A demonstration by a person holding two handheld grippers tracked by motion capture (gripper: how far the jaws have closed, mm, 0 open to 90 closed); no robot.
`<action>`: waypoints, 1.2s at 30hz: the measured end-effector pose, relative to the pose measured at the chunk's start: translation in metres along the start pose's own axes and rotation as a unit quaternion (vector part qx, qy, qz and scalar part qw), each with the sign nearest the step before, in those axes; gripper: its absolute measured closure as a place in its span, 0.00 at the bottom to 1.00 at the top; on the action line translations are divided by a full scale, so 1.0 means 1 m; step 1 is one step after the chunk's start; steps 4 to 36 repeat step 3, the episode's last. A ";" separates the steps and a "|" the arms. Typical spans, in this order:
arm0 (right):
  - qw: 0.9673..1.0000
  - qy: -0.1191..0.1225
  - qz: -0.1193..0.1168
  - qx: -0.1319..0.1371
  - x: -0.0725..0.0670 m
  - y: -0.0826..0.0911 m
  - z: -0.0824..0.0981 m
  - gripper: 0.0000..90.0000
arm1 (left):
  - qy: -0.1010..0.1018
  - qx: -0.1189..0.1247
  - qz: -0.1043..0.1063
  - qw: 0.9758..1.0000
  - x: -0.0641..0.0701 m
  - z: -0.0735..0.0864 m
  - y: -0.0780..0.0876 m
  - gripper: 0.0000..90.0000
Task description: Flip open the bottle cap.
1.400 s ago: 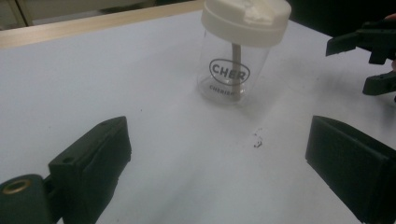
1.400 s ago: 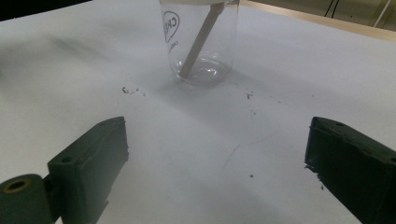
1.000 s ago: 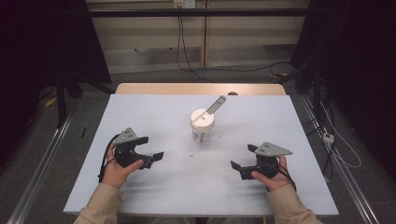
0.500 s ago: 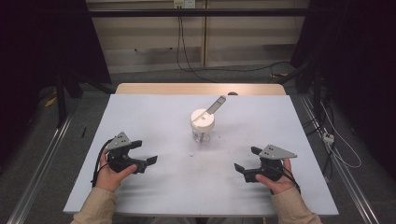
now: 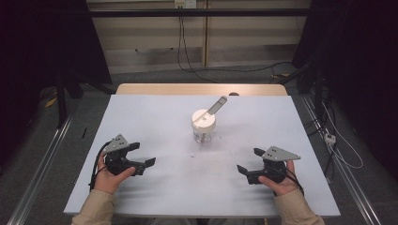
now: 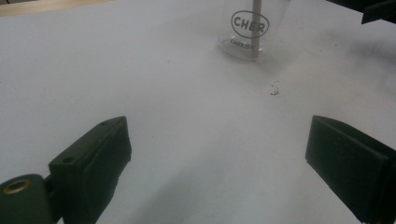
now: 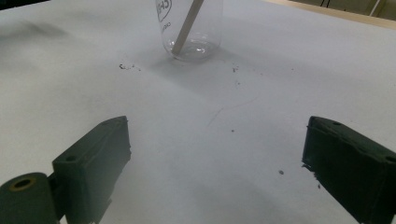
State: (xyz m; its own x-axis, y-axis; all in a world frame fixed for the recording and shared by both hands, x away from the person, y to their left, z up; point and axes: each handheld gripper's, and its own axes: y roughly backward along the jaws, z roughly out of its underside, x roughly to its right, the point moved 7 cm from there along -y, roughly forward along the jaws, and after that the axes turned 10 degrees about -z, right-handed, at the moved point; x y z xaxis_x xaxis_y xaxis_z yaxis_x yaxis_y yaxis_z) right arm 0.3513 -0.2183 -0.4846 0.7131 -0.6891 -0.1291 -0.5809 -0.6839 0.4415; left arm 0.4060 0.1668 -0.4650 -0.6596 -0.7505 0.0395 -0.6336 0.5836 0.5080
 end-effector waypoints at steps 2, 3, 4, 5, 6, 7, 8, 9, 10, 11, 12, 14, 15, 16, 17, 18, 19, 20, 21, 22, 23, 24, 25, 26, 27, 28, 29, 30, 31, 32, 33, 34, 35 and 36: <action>1.000 0.000 0.001 -0.002 0.001 0.000 0.001 0.08 | -0.001 -0.001 -0.002 1.000 -0.001 0.001 0.000 0.07; 1.000 0.000 0.001 -0.002 0.001 0.000 0.001 0.08 | 0.000 -0.001 -0.002 1.000 -0.001 0.001 0.001 0.07; 1.000 0.000 0.001 -0.002 0.001 0.000 0.001 0.08 | 0.000 -0.001 -0.002 1.000 -0.001 0.001 0.001 0.07; 1.000 0.000 0.001 -0.002 0.001 0.000 0.001 0.08 | 0.000 -0.001 -0.002 1.000 -0.001 0.001 0.001 0.07; 1.000 0.000 0.001 -0.002 0.001 0.000 0.001 0.08 | 0.000 -0.001 -0.002 1.000 -0.001 0.001 0.001 0.07; 1.000 0.000 0.001 -0.002 0.001 0.000 0.001 0.08 | 0.000 -0.001 -0.002 1.000 -0.001 0.001 0.001 0.07; 1.000 0.000 0.001 -0.002 0.001 0.000 0.001 0.08 | 0.000 -0.001 -0.002 1.000 -0.001 0.001 0.001 0.07; 1.000 0.000 0.001 -0.002 0.001 0.000 0.001 0.08 | 0.000 -0.001 -0.002 1.000 -0.001 0.001 0.001 0.07; 1.000 0.000 0.001 -0.002 0.001 0.000 0.001 0.08 | 0.000 -0.001 -0.002 1.000 -0.001 0.001 0.001 0.07; 1.000 0.000 0.001 -0.002 0.001 0.000 0.001 0.08 | 0.000 -0.001 -0.002 1.000 -0.001 0.001 0.001 0.07; 1.000 0.000 0.001 -0.002 0.001 0.000 0.001 0.08 | 0.000 -0.001 -0.002 1.000 -0.001 0.001 0.001 0.07; 1.000 0.000 0.001 -0.002 0.001 0.000 0.001 0.08 | 0.000 -0.001 -0.002 1.000 -0.001 0.001 0.001 0.07; 1.000 0.000 0.001 -0.002 0.001 0.000 0.001 0.08 | 0.000 -0.001 -0.002 1.000 -0.001 0.001 0.001 0.07; 1.000 0.000 0.001 -0.002 0.001 0.000 0.001 0.08 | 0.000 -0.001 -0.002 1.000 -0.001 0.001 0.001 0.07; 1.000 0.000 0.001 -0.002 0.001 0.000 0.001 0.08 | 0.000 -0.001 -0.002 1.000 -0.001 0.001 0.001 0.07; 1.000 0.000 0.001 -0.002 0.001 0.000 0.001 0.08 | 0.000 -0.001 -0.002 1.000 -0.001 0.001 0.001 0.07; 1.000 0.000 0.001 -0.002 0.001 0.000 0.001 0.08 | 0.000 -0.001 -0.002 1.000 -0.001 0.001 0.001 0.07; 1.000 0.000 0.001 -0.002 0.001 0.000 0.001 0.08 | 0.000 -0.001 -0.002 1.000 -0.001 0.001 0.001 0.07; 1.000 0.000 0.001 -0.002 0.001 0.000 0.001 0.08 | 0.000 -0.001 -0.002 1.000 -0.001 0.001 0.001 0.07; 1.000 0.000 0.001 -0.002 0.001 0.000 0.001 0.08 | 0.000 -0.001 -0.002 1.000 -0.001 0.001 0.001 0.07; 1.000 0.000 0.001 -0.002 0.001 0.000 0.001 0.08 | 0.000 -0.001 -0.002 1.000 -0.001 0.001 0.001 0.07; 1.000 0.000 0.001 -0.002 0.001 0.000 0.001 0.08 | 0.000 -0.001 -0.002 1.000 -0.001 0.001 0.001 0.07; 1.000 0.000 0.001 -0.002 0.001 0.000 0.001 0.08 | 0.000 -0.001 -0.002 1.000 -0.001 0.001 0.001 0.07; 1.000 0.000 0.001 -0.002 0.001 0.000 0.001 0.08 | 0.000 -0.001 -0.002 1.000 -0.001 0.001 0.001 0.07; 1.000 0.000 0.001 -0.002 0.001 0.000 0.001 0.08 | 0.000 -0.001 -0.002 1.000 -0.001 0.001 0.001 0.07; 1.000 0.000 0.001 -0.002 0.001 0.000 0.001 0.08 | 0.000 -0.001 -0.002 1.000 -0.001 0.001 0.001 0.07; 1.000 0.000 0.001 -0.002 0.001 0.000 0.001 0.08 | 0.000 -0.001 -0.002 1.000 -0.001 0.001 0.001 0.07; 1.000 0.000 0.001 -0.002 0.001 0.000 0.001 0.08 | 0.000 -0.001 -0.002 1.000 -0.001 0.001 0.001 0.07; 1.000 0.000 0.001 -0.002 0.001 0.000 0.001 0.08 | 0.000 -0.001 -0.002 1.000 -0.001 0.001 0.001 0.07; 1.000 0.000 0.001 -0.002 0.001 0.000 0.001 0.08 | 0.000 -0.001 -0.002 1.000 -0.001 0.001 0.001 0.07; 1.000 0.000 0.001 -0.002 0.001 0.000 0.001 0.08 | 0.000 -0.001 -0.002 1.000 -0.001 0.001 0.001 0.07; 1.000 0.000 0.001 -0.002 0.001 0.000 0.001 0.08 | 0.000 -0.001 -0.002 1.000 -0.001 0.001 0.001 0.07; 1.000 0.000 0.001 -0.002 0.001 0.000 0.001 0.08 | 0.000 -0.001 -0.002 1.000 -0.001 0.001 0.001 0.07; 1.000 0.000 0.001 -0.002 0.001 0.000 0.001 0.08 | 0.000 -0.001 -0.002 1.000 -0.001 0.001 0.001 0.07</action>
